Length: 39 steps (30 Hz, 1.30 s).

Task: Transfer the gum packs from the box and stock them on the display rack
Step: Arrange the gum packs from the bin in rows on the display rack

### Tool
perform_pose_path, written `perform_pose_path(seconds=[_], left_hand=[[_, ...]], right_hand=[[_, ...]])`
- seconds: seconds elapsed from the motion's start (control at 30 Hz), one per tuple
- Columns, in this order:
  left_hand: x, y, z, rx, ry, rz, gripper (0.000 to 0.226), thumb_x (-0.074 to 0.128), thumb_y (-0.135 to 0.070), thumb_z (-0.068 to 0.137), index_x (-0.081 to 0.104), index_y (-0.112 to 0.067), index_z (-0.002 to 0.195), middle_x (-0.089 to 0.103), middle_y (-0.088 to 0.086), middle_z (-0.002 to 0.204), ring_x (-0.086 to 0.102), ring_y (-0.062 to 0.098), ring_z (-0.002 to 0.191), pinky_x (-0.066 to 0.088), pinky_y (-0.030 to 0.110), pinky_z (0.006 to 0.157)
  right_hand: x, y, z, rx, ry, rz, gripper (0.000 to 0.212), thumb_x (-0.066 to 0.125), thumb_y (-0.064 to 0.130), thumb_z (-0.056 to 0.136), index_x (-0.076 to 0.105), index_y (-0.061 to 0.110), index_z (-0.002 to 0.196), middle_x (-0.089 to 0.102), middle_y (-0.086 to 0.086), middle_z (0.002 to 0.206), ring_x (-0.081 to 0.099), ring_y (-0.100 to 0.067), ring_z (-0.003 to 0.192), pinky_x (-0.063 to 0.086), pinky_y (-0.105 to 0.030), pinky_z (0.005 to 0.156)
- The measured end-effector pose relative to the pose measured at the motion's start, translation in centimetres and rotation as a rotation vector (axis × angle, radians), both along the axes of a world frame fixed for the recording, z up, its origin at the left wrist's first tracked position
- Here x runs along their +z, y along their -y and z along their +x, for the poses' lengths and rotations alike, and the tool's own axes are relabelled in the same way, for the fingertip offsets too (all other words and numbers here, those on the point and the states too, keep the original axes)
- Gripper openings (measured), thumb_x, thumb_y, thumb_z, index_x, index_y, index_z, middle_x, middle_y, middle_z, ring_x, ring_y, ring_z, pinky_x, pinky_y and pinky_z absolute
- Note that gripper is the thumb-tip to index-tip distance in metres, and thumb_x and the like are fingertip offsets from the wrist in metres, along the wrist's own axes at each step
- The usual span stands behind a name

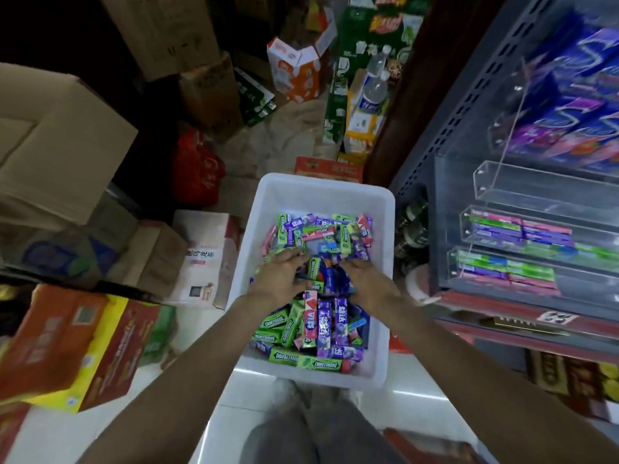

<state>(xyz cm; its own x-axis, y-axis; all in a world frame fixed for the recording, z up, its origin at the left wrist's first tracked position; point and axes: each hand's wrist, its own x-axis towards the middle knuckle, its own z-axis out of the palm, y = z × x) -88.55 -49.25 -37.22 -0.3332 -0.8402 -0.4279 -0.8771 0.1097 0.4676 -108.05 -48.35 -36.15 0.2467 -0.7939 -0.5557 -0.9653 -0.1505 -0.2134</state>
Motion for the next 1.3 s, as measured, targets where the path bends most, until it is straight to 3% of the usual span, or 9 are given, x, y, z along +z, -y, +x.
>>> perform_pose_path(seconds=[0.23, 0.37, 0.43, 0.53, 0.73, 0.83, 0.93, 1.13, 1.3], left_hand=[[-0.4, 1.2, -0.5, -0.021, -0.021, -0.135, 0.049, 0.054, -0.03, 0.094, 0.042, -0.028, 0.141, 0.038, -0.004, 0.148, 0.03, 0.022, 0.135, 0.021, 0.032, 0.11], [-0.5, 1.9, -2.5, -0.165, -0.052, -0.087, 0.044, 0.047, -0.013, 0.097, 0.044, -0.027, 0.139, 0.04, -0.004, 0.147, 0.033, 0.02, 0.134, 0.027, 0.036, 0.112], [-0.7, 2.3, -3.3, -0.227, -0.032, 0.023, 0.049, 0.049, -0.016, 0.096, 0.039, -0.025, 0.143, 0.038, -0.002, 0.149, 0.032, 0.021, 0.135, 0.027, 0.037, 0.112], [-1.0, 2.9, -3.8, -0.274, 0.034, 0.11, 0.054, 0.055, -0.027, 0.094, 0.035, -0.029, 0.145, 0.037, -0.002, 0.149, 0.03, 0.021, 0.137, 0.024, 0.042, 0.113], [-0.7, 3.4, -4.2, -0.173, -0.082, 0.144, 0.048, 0.07, -0.022, 0.083, 0.056, -0.021, 0.128, 0.052, 0.002, 0.136, 0.047, 0.024, 0.124, 0.034, 0.034, 0.104], [-0.3, 3.4, -3.7, -0.009, -0.282, 0.139, 0.034, 0.073, -0.012, 0.08, 0.063, -0.015, 0.111, 0.061, 0.003, 0.113, 0.057, 0.019, 0.104, 0.044, 0.022, 0.088], [1.2, 3.3, -3.2, 0.259, -0.608, 0.146, 0.02, 0.073, -0.005, 0.078, 0.062, -0.018, 0.088, 0.058, 0.0, 0.085, 0.057, 0.015, 0.079, 0.049, 0.016, 0.068], [6.3, 3.7, -4.1, 0.562, -0.917, 0.054, 0.016, 0.069, -0.004, 0.082, 0.061, -0.018, 0.084, 0.063, 0.009, 0.088, 0.065, 0.015, 0.064, 0.056, 0.028, 0.065], [10.9, 3.7, -5.6, 0.591, -0.968, -0.003, 0.011, 0.068, -0.012, 0.085, 0.063, -0.007, 0.093, 0.059, 0.001, 0.082, 0.061, 0.012, 0.07, 0.047, 0.015, 0.05]], right_hand=[[0.8, 0.6, -0.5, -0.089, 0.039, -0.198, 0.045, 0.049, 0.007, 0.09, 0.045, 0.015, 0.135, 0.054, -0.011, 0.126, 0.055, -0.029, 0.111, 0.053, -0.041, 0.083], [2.7, 1.3, -2.2, -0.53, 0.451, -0.248, 0.038, 0.05, 0.002, 0.09, 0.057, 0.012, 0.127, 0.061, -0.007, 0.098, 0.057, -0.015, 0.074, 0.047, -0.009, 0.055], [3.0, 1.5, -3.1, -0.639, 0.558, -0.239, 0.034, 0.052, 0.004, 0.091, 0.058, 0.008, 0.124, 0.061, -0.008, 0.106, 0.057, -0.013, 0.089, 0.048, -0.009, 0.06], [3.2, 1.5, -4.0, -0.779, 0.675, -0.235, 0.031, 0.053, 0.003, 0.09, 0.061, 0.006, 0.119, 0.063, -0.012, 0.108, 0.059, -0.02, 0.097, 0.055, -0.032, 0.076], [2.1, 1.4, -5.0, -1.126, 0.835, -0.143, 0.03, 0.055, 0.009, 0.089, 0.062, 0.006, 0.119, 0.066, -0.012, 0.111, 0.064, -0.026, 0.099, 0.053, -0.048, 0.087], [2.6, 1.5, -5.0, -1.288, 1.031, -0.004, 0.031, 0.05, 0.005, 0.093, 0.055, 0.001, 0.124, 0.062, -0.016, 0.115, 0.063, -0.023, 0.097, 0.056, -0.038, 0.082], [3.9, 1.4, -5.0, -1.329, 1.235, 0.14, 0.036, 0.045, -0.002, 0.093, 0.053, 0.005, 0.127, 0.06, -0.013, 0.114, 0.063, -0.019, 0.092, 0.056, -0.026, 0.066], [7.4, 1.4, -4.0, -1.193, 1.35, 0.245, 0.06, 0.029, -0.011, 0.083, 0.053, 0.027, 0.124, 0.06, -0.006, 0.115, 0.06, -0.02, 0.095, 0.054, -0.034, 0.07], [10.9, 2.0, -2.9, -1.063, 1.27, 0.095, 0.03, 0.051, 0.02, 0.094, 0.055, 0.026, 0.123, 0.064, -0.002, 0.106, 0.062, -0.014, 0.083, 0.049, -0.026, 0.059]])
